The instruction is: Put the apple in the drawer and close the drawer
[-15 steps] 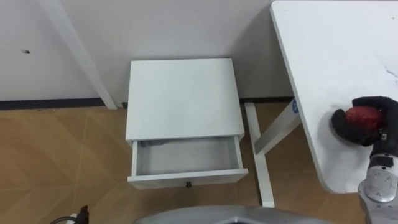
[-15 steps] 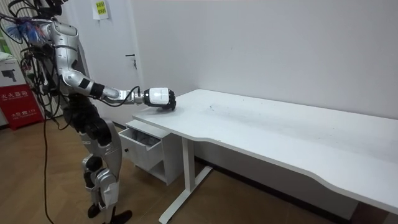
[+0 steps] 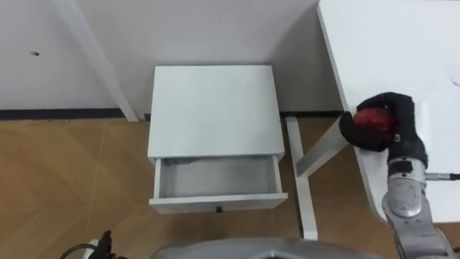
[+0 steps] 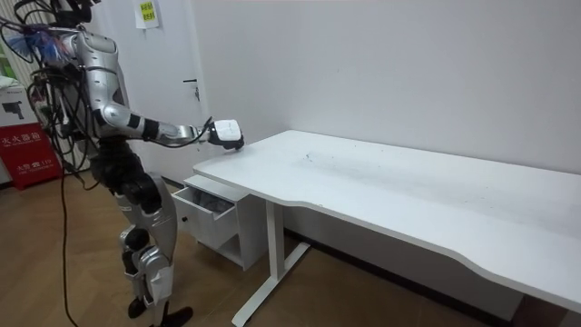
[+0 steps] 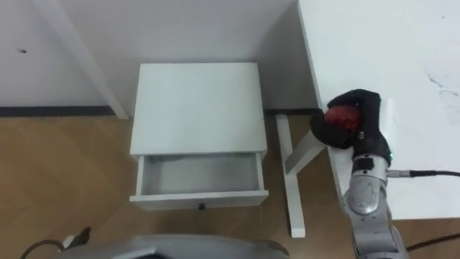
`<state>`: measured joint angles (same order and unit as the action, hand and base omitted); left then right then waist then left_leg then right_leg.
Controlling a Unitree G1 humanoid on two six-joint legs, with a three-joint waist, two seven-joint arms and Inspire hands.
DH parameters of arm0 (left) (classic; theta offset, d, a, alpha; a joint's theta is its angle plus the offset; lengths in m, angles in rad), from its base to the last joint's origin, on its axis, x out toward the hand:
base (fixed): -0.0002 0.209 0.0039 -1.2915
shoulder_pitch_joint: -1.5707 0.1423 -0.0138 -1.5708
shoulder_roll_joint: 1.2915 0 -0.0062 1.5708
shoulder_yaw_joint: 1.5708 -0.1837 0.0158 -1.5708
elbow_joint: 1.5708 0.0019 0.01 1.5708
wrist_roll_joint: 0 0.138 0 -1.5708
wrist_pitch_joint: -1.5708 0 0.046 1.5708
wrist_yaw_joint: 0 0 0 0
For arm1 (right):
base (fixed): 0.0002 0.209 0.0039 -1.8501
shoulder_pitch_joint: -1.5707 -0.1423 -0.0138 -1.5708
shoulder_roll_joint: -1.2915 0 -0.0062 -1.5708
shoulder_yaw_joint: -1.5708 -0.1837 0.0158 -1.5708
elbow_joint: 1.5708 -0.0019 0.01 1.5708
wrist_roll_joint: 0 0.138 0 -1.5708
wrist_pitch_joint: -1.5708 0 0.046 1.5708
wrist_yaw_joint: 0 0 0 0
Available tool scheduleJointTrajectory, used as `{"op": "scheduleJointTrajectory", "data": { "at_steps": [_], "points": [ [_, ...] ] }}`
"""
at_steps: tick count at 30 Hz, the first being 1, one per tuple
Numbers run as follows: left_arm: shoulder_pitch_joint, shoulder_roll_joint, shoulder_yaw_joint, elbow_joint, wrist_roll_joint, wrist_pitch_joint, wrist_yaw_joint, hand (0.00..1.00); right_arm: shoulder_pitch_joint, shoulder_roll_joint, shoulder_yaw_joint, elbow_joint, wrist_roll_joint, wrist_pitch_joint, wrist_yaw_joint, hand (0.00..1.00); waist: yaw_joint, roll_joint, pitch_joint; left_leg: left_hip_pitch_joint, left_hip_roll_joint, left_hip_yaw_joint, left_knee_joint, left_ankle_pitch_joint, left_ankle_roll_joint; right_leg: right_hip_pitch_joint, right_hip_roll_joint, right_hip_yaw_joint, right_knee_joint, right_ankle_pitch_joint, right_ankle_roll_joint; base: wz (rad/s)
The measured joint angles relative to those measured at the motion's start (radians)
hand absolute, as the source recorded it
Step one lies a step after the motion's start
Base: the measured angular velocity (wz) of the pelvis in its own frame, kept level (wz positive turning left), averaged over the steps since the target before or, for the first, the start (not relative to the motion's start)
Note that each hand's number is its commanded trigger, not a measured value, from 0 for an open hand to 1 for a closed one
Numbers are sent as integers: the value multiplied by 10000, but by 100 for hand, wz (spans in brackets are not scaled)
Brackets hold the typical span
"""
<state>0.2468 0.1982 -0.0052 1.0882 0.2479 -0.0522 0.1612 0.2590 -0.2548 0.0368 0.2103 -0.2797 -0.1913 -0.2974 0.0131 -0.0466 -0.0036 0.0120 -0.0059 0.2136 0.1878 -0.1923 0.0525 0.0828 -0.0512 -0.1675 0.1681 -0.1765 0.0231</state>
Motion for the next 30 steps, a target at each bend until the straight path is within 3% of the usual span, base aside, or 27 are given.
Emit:
{"op": "scheduleJointTrajectory", "data": {
  "at_steps": [2,5,9,16,20,25,28,29,30],
  "points": [
    [-113,-1,-16,138,54,5,-139,0,-146,1,419,-144,-27,142,470,100,102,7,29,-28,-11,-140,29,1,-1,29,-5,-145,-3,0,0,16],
    [-278,-89,-74,139,311,5,-308,0,-419,30,1372,-440,-413,177,1242,100,431,84,136,-187,-33,-326,110,5,-3,-54,-22,-340,-18,0,0,19],
    [-375,-144,-90,211,388,9,-416,0,-841,26,2116,-858,-748,201,1949,100,764,161,196,-404,-94,-607,153,76,35,-152,-61,-573,-29,0,1,26],
    [-384,-237,-312,329,488,268,-399,0,-1399,44,2758,-1034,-738,354,2977,100,997,101,156,-432,-149,-925,154,77,33,-13,-96,-854,-26,-1,1,20],
    [-383,-240,-393,329,482,305,-443,0,-1387,41,2974,-990,-738,612,3418,100,1016,-5,105,-375,-190,-934,128,77,34,74,-128,-851,-28,-2,2,6],
    [-378,-240,-375,296,493,405,-623,0,-1301,44,2968,-836,-766,639,3655,100,1013,-71,97,-375,-252,-927,117,77,39,134,-170,-845,-133,-2,4,0],
    [-398,-238,-379,264,455,470,-633,0,-1136,62,2968,-616,-821,854,3797,100,1001,-86,92,-402,-261,-941,123,68,69,148,-168,-852,-179,-3,5,0],
    [-433,-237,-379,264,422,473,-632,0,-1133,54,2963,-594,-819,866,3854,60,978,-70,102,-411,-255,-941,132,64,80,136,-164,-849,-179,-4,7,0],
    [-486,-237,-379,266,388,472,-631,0,-1133,46,2961,-594,-804,866,3867,5,970,-53,113,-420,-250,-942,137,64,81,130,-160,-853,-179,-7,11,-4]
  ]
}}
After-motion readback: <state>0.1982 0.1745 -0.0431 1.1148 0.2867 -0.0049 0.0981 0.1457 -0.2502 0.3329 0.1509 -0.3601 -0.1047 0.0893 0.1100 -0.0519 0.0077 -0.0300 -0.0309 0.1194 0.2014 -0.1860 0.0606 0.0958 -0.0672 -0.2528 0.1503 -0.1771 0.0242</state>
